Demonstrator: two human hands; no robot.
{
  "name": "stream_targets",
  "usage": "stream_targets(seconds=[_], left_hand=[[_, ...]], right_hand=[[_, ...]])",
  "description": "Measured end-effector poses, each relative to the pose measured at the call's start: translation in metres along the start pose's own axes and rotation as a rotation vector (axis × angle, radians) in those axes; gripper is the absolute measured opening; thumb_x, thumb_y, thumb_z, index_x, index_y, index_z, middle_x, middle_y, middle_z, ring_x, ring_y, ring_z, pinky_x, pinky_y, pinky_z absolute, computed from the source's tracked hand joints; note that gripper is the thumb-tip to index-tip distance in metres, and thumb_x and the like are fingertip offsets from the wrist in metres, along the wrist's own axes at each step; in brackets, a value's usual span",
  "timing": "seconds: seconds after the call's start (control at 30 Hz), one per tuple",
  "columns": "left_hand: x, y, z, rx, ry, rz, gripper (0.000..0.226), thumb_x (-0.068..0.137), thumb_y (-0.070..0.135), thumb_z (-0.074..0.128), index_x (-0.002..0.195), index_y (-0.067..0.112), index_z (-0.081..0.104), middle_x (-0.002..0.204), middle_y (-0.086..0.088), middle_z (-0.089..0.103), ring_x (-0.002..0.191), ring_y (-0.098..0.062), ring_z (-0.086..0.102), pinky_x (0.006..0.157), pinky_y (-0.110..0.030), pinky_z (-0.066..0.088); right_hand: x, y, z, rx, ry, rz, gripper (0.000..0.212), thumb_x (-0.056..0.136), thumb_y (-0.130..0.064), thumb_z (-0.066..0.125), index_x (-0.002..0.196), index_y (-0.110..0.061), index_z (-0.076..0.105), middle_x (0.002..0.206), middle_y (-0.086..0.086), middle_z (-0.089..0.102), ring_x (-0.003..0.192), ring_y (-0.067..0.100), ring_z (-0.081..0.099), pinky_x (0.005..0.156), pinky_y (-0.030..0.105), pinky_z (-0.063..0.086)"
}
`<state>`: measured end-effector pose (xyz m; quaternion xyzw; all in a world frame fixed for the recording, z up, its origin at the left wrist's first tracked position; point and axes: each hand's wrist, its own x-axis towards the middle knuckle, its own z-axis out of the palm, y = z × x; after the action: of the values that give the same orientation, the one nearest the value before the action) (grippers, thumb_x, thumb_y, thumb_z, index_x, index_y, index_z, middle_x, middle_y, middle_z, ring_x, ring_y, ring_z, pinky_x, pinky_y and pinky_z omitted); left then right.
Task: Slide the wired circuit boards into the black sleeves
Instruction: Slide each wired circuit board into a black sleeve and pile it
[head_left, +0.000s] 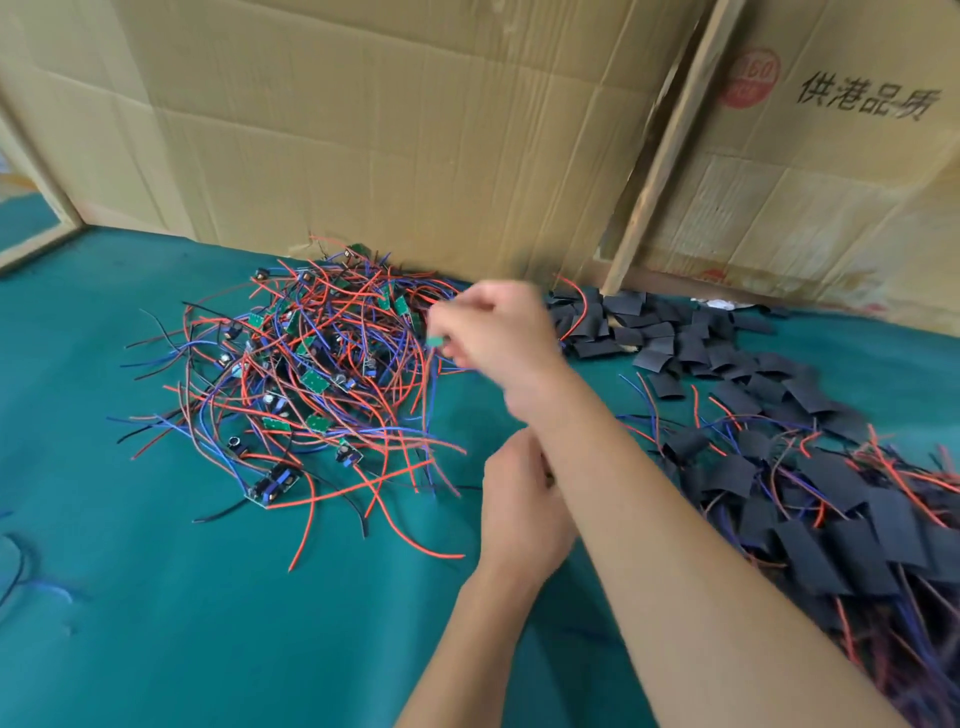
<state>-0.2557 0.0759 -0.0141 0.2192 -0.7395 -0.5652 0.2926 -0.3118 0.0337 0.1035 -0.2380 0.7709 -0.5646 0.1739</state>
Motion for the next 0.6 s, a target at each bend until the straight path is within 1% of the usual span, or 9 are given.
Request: stream_targets(seconds=[0.1,0.17,0.23,0.3,0.4,0.47,0.5,0.53,0.6], left_hand=[[-0.002,0.001,0.000,-0.018,0.003,0.004,0.020,0.088,0.011,0.052,0.093,0.020,0.068,0.082,0.008,0.072,0.075,-0.013,0.069,0.069,-0.036,0.059],[-0.003,0.005,0.001,-0.070,0.003,-0.007,0.020,0.088,0.016,0.049,0.093,0.023,0.067,0.079,0.004,0.071,0.074,-0.019,0.069,0.069,-0.040,0.059],[-0.003,0.007,0.001,-0.176,0.028,-0.043,0.019,0.098,0.013,0.051,0.093,0.025,0.065,0.075,-0.001,0.071,0.066,-0.020,0.068,0.059,-0.038,0.058],[-0.003,0.011,-0.002,-0.295,0.056,-0.086,0.023,0.105,0.013,0.047,0.097,0.023,0.066,0.076,-0.006,0.072,0.064,-0.019,0.069,0.054,-0.031,0.054],[-0.002,0.017,-0.006,-0.393,0.021,-0.113,0.028,0.109,0.027,0.041,0.108,0.020,0.068,0.085,-0.010,0.074,0.070,-0.021,0.072,0.055,-0.026,0.053],[-0.003,0.018,-0.007,-0.354,-0.029,-0.058,0.033,0.106,0.036,0.040,0.109,0.023,0.070,0.087,-0.003,0.074,0.074,-0.015,0.070,0.061,-0.030,0.055],[-0.004,0.018,-0.006,-0.288,-0.040,-0.016,0.033,0.104,0.036,0.040,0.104,0.022,0.071,0.086,0.001,0.073,0.074,-0.013,0.067,0.067,-0.034,0.056],[-0.004,0.017,-0.006,-0.214,-0.035,0.018,0.030,0.103,0.031,0.042,0.099,0.021,0.070,0.081,0.004,0.071,0.073,-0.013,0.064,0.070,-0.037,0.055],[-0.003,0.014,-0.004,-0.133,-0.010,0.015,0.026,0.102,0.017,0.046,0.091,0.020,0.069,0.070,0.003,0.067,0.062,-0.016,0.061,0.061,-0.033,0.055]], right_hand=[[-0.013,-0.019,-0.057,0.494,-0.010,0.070,0.013,0.087,-0.004,0.062,0.075,-0.010,0.063,0.054,0.000,0.064,0.055,0.015,0.068,0.056,0.024,0.058],[-0.026,-0.024,-0.098,0.682,-0.056,0.087,0.020,0.090,-0.005,0.054,0.076,-0.008,0.068,0.059,0.002,0.065,0.051,0.013,0.065,0.049,0.020,0.053],[-0.038,-0.020,-0.126,0.739,-0.076,0.097,0.026,0.091,-0.007,0.050,0.077,-0.007,0.071,0.066,0.003,0.065,0.051,0.012,0.060,0.045,0.018,0.046],[-0.049,-0.005,-0.139,0.700,-0.085,0.136,0.028,0.091,-0.007,0.045,0.081,-0.006,0.072,0.070,0.004,0.064,0.050,0.010,0.056,0.042,0.017,0.041],[-0.063,0.028,-0.129,0.561,-0.084,0.242,0.030,0.092,0.000,0.043,0.085,-0.004,0.072,0.073,0.008,0.066,0.048,0.011,0.060,0.038,0.018,0.041],[-0.070,0.047,-0.111,0.393,-0.086,0.274,0.025,0.092,0.005,0.045,0.090,-0.002,0.069,0.074,0.011,0.068,0.051,0.018,0.067,0.040,0.022,0.048],[-0.071,0.055,-0.102,0.210,-0.081,0.234,0.023,0.092,0.005,0.048,0.089,-0.004,0.068,0.073,0.010,0.070,0.054,0.021,0.069,0.044,0.027,0.053],[-0.070,0.064,-0.097,-0.061,-0.074,0.140,0.020,0.091,0.002,0.051,0.088,-0.010,0.068,0.072,0.005,0.072,0.059,0.022,0.071,0.053,0.033,0.059],[-0.060,0.072,-0.095,-0.580,-0.064,-0.067,0.013,0.085,-0.011,0.059,0.081,-0.020,0.068,0.065,-0.006,0.073,0.068,0.018,0.069,0.072,0.038,0.059]])
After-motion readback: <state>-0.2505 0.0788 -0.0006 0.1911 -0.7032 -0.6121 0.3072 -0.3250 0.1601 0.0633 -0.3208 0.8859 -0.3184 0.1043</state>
